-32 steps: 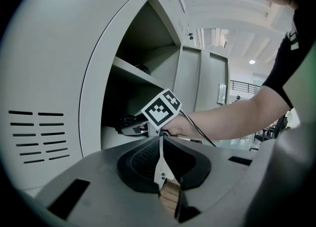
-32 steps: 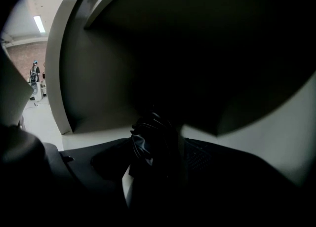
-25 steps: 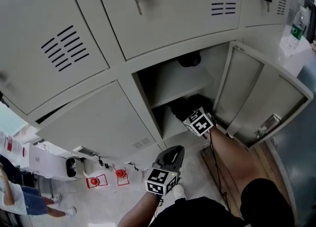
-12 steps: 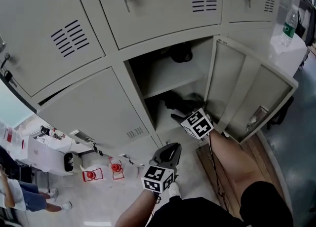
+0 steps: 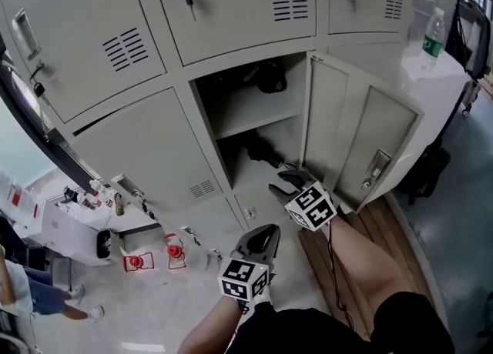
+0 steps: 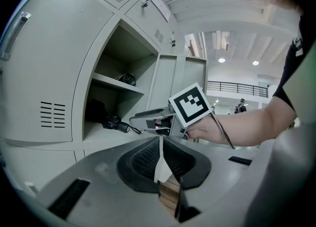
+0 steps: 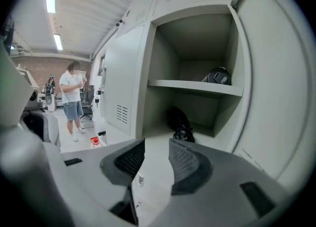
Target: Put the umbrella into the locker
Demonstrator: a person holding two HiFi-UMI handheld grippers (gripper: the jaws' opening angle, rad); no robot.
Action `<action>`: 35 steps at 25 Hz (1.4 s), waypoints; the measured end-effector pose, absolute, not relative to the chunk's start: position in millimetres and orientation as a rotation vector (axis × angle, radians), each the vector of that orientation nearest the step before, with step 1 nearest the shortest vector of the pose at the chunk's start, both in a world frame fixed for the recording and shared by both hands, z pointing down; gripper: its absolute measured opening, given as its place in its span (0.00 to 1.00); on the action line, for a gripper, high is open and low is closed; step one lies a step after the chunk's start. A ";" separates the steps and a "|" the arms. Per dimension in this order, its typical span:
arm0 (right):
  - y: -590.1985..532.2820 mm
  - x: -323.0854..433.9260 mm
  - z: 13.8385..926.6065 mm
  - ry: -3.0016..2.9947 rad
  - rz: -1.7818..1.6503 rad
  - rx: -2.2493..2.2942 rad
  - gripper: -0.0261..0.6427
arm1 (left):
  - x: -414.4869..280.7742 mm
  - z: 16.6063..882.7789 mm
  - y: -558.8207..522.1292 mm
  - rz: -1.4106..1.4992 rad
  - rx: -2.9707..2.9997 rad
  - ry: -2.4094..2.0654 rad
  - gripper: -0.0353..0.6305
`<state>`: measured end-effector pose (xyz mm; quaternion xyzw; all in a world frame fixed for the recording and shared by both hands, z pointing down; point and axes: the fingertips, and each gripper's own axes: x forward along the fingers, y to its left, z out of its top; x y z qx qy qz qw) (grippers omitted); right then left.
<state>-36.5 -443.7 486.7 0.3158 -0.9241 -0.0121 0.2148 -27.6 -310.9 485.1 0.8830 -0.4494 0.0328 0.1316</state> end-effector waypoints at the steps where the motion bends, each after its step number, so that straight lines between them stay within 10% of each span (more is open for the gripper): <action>1: -435.5 -33.5 485.4 -2.569 -0.037 0.874 0.33 | -24.5 485.2 -305.3 0.094 2.562 -1.307 0.10; 9: -370.9 -14.9 471.2 -2.617 -0.034 0.886 0.13 | -12.9 479.4 -264.2 0.086 2.524 -1.369 0.10; 35: -224.5 -4.4 448.5 -2.715 0.024 0.921 0.12 | -32.8 473.6 -162.9 0.092 2.445 -1.512 0.10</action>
